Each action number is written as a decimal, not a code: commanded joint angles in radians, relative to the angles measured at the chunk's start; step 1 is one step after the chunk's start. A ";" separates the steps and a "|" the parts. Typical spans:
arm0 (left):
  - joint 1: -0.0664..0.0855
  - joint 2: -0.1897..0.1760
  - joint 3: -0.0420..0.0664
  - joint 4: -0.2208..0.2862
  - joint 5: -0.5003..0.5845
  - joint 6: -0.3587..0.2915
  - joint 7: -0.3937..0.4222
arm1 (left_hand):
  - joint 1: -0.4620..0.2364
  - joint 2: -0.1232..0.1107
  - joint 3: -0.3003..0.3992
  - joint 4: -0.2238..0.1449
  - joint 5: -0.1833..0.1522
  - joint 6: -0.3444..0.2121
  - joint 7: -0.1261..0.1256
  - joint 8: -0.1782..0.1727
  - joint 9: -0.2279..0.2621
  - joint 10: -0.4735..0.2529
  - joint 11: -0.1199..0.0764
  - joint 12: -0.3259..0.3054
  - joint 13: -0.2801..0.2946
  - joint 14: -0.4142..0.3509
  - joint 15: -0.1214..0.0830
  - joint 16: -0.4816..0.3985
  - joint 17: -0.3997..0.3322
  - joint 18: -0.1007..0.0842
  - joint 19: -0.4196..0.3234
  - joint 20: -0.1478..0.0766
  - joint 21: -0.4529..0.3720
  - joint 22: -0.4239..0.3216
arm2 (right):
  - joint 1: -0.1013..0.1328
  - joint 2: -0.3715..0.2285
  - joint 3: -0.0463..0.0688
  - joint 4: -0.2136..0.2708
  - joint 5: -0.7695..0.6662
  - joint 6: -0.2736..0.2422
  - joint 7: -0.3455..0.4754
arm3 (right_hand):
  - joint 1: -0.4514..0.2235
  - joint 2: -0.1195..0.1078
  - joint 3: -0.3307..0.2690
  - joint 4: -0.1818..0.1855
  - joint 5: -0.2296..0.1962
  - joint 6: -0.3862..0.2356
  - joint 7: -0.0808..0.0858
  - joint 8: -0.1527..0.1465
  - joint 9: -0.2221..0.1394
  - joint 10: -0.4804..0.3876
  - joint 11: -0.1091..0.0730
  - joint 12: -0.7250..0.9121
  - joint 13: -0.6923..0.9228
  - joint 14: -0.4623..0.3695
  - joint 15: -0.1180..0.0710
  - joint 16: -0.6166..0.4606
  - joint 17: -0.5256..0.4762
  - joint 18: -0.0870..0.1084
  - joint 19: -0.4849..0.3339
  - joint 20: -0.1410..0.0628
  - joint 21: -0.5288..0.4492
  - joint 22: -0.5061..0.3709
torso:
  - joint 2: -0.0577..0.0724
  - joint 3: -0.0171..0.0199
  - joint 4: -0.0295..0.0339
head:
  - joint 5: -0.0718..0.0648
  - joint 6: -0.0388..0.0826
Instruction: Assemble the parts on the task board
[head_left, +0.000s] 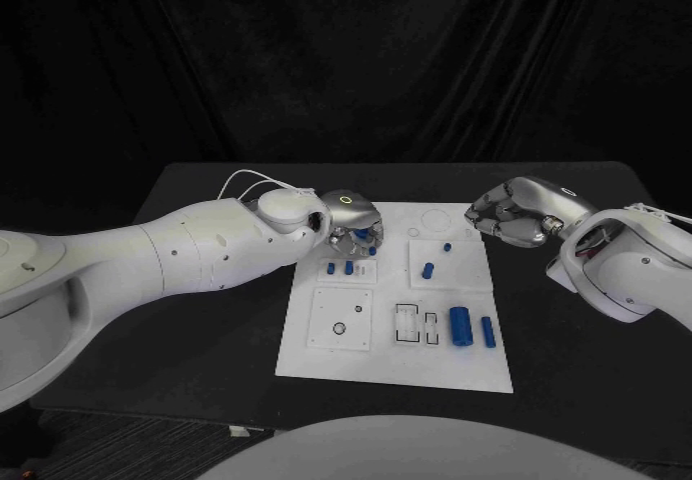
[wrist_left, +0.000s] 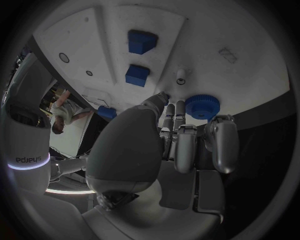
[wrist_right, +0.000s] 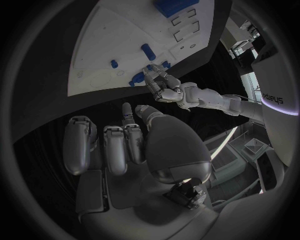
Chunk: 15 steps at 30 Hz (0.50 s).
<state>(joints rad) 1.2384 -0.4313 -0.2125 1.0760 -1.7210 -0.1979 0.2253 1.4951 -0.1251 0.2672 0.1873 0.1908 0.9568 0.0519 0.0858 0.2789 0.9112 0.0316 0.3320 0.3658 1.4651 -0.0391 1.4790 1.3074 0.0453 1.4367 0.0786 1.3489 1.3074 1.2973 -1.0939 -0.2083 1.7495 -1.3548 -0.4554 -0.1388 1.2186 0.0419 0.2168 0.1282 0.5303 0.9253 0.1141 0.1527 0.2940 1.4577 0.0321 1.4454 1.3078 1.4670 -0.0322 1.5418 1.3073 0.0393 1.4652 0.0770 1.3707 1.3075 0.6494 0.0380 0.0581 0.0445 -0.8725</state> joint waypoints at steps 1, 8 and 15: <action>-0.006 0.005 0.001 -0.007 -0.008 -0.029 0.025 | 0.009 0.013 0.015 -0.008 0.007 0.032 0.011 0.016 0.005 0.033 -0.007 0.010 -0.001 0.016 -0.002 -0.008 0.091 0.008 -0.005 -0.003 -0.004 0.193 | -0.001 0.000 0.001 0.001 -0.002 -0.011 -0.006 | 0.001 -0.009 0.006 0.000 0.005 -0.003 0.001 -0.003 -0.001 -0.007 -0.001 -0.005 0.082 0.088 -0.005 0.004 0.184 0.009 0.014 -0.005 -0.001 0.199 | 0.000 0.0001 0.0001 | 0.000 0.000; -0.011 0.010 0.001 -0.016 -0.008 -0.056 0.044 | 0.002 0.011 0.028 -0.011 0.005 0.041 0.015 0.014 0.001 0.073 -0.009 -0.003 -0.022 0.009 -0.004 -0.020 0.070 0.008 -0.005 -0.006 -0.008 0.192 | -0.001 0.001 0.001 0.001 -0.002 -0.006 -0.010 | 0.002 -0.009 0.008 -0.001 0.006 -0.003 0.000 -0.003 -0.001 -0.007 -0.001 -0.006 0.081 0.087 -0.005 0.003 0.183 0.010 0.013 -0.005 -0.003 0.198 | 0.000 0.0003 -0.0002 | -0.002 0.000; -0.013 0.013 0.001 -0.021 -0.008 -0.056 0.049 | -0.004 0.007 0.037 -0.012 0.004 0.026 0.011 -0.001 -0.007 0.094 -0.012 -0.020 -0.040 0.004 -0.005 -0.029 0.055 0.010 -0.009 -0.008 -0.016 0.190 | -0.001 0.003 0.001 -0.002 -0.002 0.002 -0.014 | 0.004 -0.008 0.009 -0.002 0.007 -0.003 0.000 -0.003 -0.001 -0.007 -0.001 -0.007 0.079 0.087 -0.005 0.003 0.182 0.010 0.013 -0.005 -0.003 0.198 | 0.000 0.0007 0.0005 | -0.002 0.000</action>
<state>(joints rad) 1.2282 -0.4204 -0.2125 1.0560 -1.7214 -0.2395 0.2497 1.5021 -0.1181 0.2986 0.1752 0.1949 0.9897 0.0608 0.0881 0.2724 0.9981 0.0207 0.3156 0.3261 1.4652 -0.0391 1.4558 1.3073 0.0452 1.4328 0.0747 1.3376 1.3074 1.2973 -1.0909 -0.2083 1.7481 -1.3548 -0.4530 -0.1397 1.2186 0.0419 0.2209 0.1241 0.5302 0.9253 0.1141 0.1526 0.2941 1.4578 0.0322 1.4416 1.3078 1.4670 -0.0322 1.5418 1.3073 0.0394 1.4652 0.0770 1.3707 1.3074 0.6492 0.0381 0.0580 0.0423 -0.8725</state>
